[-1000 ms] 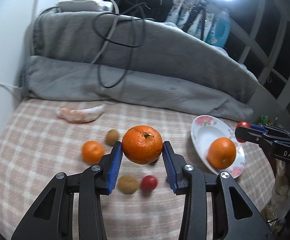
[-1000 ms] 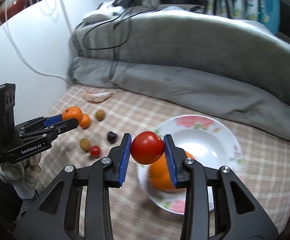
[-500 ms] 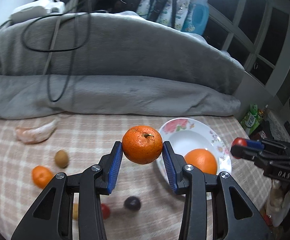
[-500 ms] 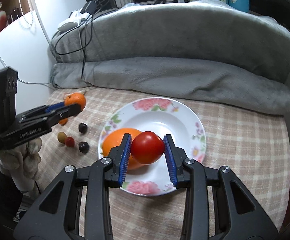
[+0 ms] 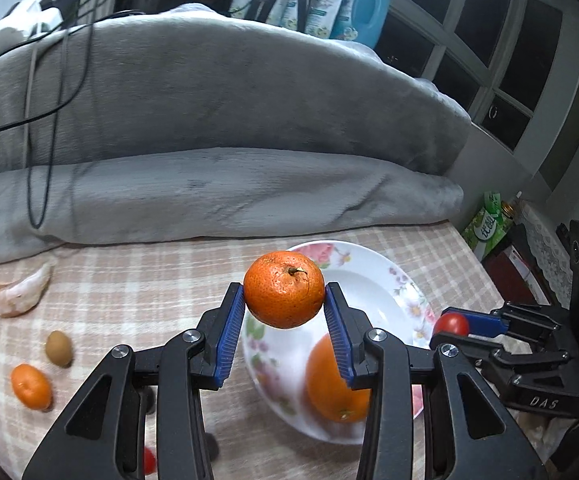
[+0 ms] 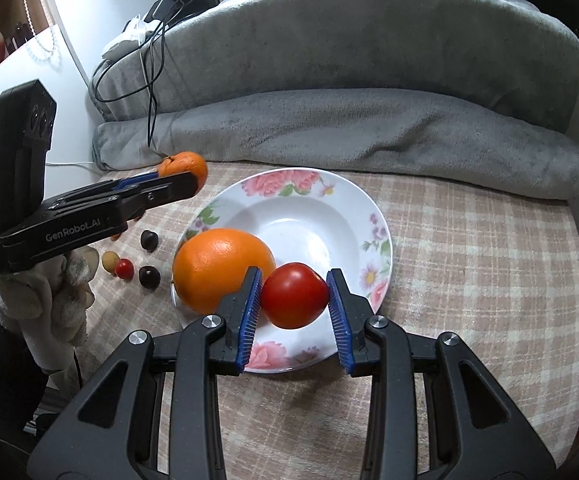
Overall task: Organize fruits
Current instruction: 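Carry tomato and mandarin to the plate and open both tools, then withdraw both tools from the plate toward the remaining fruits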
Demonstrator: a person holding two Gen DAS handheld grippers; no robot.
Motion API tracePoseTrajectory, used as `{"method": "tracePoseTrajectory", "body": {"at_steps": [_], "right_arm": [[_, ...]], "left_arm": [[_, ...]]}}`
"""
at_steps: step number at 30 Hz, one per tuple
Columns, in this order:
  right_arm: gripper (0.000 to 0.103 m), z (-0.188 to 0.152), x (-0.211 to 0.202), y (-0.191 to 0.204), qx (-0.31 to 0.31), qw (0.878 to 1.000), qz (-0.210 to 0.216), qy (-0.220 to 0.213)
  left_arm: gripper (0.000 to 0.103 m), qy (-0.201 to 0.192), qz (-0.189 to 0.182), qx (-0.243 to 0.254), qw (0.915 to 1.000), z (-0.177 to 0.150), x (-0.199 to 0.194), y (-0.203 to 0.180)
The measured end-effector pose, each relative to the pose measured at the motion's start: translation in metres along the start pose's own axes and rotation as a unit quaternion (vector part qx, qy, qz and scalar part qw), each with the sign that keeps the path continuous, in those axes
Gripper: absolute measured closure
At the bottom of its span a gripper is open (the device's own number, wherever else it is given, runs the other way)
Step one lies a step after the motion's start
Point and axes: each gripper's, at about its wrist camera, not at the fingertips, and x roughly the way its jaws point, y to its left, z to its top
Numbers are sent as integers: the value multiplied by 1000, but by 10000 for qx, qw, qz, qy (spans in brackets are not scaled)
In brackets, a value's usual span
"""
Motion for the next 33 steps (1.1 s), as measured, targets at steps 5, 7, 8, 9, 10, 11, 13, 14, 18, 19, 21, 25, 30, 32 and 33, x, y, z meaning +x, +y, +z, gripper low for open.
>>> {"method": "tracePoseTrajectory", "body": {"at_steps": [5,7,8,9,10,11,13,14,18,19,21,25,30,32,33], "right_arm": [[68,-1,1,-3,10,10000,22,-11],[68,-1,1,-3,10,10000,33,-24],[68,-1,1,-2,-7,10000,37,-36],[68,0,1,-1,-31,10000,34,-49],[68,-1,0,0,-59,10000,23,-57],[68,-1,0,0,-66,10000,21,-60],[67,-1,0,2,-79,9999,28,-57],[56,-1,0,2,-80,10000,13,-54],[39,0,-5,3,-108,9998,-43,-171],[39,0,-6,4,-118,9998,-35,-175],[38,0,-7,4,-109,9998,-60,-185],[36,0,-8,4,-82,9997,-128,-189],[26,-1,-13,5,-87,9994,-208,-252],[22,0,-14,6,-89,9993,-257,-274],[17,1,-15,7,-86,9992,-273,-284]], "left_arm": [[64,32,-79,63,9999,4,4,-8],[64,35,-97,77,9999,5,5,-11],[63,38,-108,85,9999,6,6,-12],[63,42,-120,87,9999,6,7,-13],[63,50,-138,91,9999,7,7,-14],[63,56,-156,107,9998,7,7,-15],[63,52,-151,121,9998,7,8,-18],[63,51,-149,128,9998,7,8,-19],[58,3,-146,147,9998,8,5,-20],[54,-23,-151,145,9998,8,4,-20],[51,-62,-189,162,9997,9,1,-22],[51,-152,-136,207,9996,10,-6,-25],[46,-221,-80,251,9994,11,-12,-26],[42,-259,-47,252,9993,11,-15,-27],[42,-268,-38,253,9993,10,-16,-27]]}}
